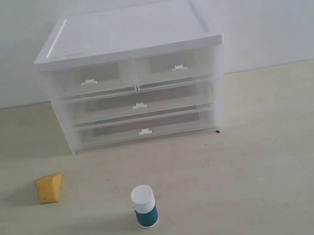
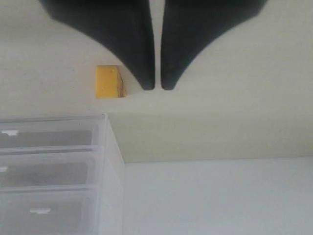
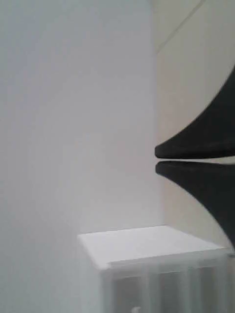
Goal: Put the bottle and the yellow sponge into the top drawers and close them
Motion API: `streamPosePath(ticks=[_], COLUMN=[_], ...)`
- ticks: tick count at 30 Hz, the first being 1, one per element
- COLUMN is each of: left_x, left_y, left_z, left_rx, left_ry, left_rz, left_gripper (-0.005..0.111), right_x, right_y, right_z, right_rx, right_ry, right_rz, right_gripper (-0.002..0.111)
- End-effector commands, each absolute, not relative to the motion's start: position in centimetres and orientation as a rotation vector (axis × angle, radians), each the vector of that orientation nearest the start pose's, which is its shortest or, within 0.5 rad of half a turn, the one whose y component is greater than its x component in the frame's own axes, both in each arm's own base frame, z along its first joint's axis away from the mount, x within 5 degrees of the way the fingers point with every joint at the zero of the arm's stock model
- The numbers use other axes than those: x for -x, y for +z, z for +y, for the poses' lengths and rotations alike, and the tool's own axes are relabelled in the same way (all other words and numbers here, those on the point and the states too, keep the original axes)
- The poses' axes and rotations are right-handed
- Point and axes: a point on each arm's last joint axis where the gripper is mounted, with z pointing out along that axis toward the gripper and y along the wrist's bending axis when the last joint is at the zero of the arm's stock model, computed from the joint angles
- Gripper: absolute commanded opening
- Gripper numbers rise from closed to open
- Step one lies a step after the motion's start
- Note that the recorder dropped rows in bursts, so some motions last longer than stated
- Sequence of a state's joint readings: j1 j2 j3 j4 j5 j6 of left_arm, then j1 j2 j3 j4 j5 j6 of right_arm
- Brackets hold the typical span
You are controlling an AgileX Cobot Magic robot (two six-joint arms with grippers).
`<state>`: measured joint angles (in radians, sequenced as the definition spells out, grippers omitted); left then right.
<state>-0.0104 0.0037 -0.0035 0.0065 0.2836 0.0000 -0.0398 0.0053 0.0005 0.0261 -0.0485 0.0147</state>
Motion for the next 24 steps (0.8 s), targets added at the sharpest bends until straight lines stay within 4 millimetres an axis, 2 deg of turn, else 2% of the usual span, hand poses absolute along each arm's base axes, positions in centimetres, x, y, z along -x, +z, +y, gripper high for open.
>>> streamPosePath(ticks=[1,4,8,9,12,15,20,24], left_x=[-5.5,-5.5,-5.5,-5.5,-5.5,-5.5,-5.5,-5.5], left_y=[18.8,18.8,18.8,18.8,18.8,18.8,18.8,18.8], left_z=[0.0,0.0,0.0,0.0,0.0,0.0,0.0,0.0], left_rx=[-0.013,-0.013,-0.013,-0.013,-0.013,-0.013,-0.013,-0.013], left_ry=[0.001,0.001,0.001,0.001,0.001,0.001,0.001,0.001], left_rz=[1.764,1.764,1.764,1.764,1.764,1.761,1.761,1.761], left_gripper=[0.004,0.004,0.004,0.004,0.004,0.004,0.004,0.004], right_x=[-4.8,-4.7,-5.0,-5.5,-7.4,-9.5,-13.2,-15.7], right_y=[24.4,24.7,27.3,28.7,30.8,32.0,32.5,31.6], right_z=[-0.4,-0.3,-0.3,-0.3,-0.4,-0.5,-0.5,-0.5], right_rx=[-0.198,-0.207,-0.195,-0.178,-0.174,-0.166,-0.133,-0.113], right_ry=[0.208,0.233,0.218,0.189,0.169,0.145,0.106,0.094], right_rz=[1.117,1.098,1.092,1.107,1.165,1.214,1.287,1.323], right_gripper=[0.0,0.0,0.0,0.0,0.0,0.0,0.0,0.0])
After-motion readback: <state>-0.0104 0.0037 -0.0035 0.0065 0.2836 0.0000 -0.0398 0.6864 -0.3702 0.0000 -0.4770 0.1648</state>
